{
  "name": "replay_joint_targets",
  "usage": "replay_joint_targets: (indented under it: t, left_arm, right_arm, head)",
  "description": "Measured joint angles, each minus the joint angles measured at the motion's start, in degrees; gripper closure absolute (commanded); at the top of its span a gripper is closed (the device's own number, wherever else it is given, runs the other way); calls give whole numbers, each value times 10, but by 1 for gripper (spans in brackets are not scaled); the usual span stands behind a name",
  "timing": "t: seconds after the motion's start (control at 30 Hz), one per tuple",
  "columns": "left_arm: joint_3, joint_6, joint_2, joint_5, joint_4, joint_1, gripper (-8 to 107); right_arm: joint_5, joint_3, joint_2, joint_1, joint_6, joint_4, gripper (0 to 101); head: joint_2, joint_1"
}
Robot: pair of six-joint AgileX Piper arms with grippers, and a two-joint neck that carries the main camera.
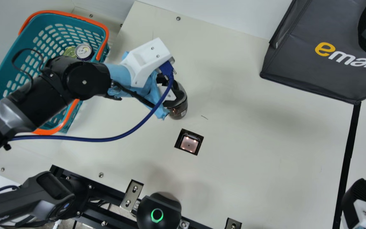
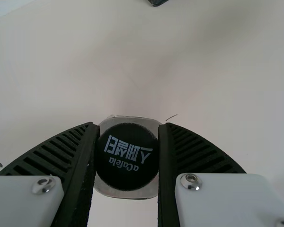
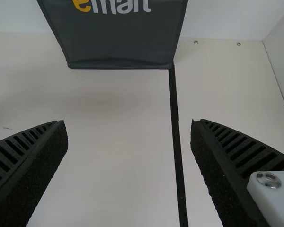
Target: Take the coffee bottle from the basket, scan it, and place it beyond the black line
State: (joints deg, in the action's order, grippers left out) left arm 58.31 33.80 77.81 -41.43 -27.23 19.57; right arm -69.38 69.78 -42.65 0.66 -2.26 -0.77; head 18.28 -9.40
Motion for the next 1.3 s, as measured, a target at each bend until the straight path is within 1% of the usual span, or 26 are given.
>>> replay_joint_targets:
  t: [0.5,1.3]
  left_arm:
    - [-11,33,9,10,-22,-12,89]
    - [-13,44,11,14,-27,-14,9]
  right_arm:
    - [0,0,0,0,0,0,10]
    - [0,0,0,0,0,0,10]
  head:
    - [0,-1]
    - [0,0]
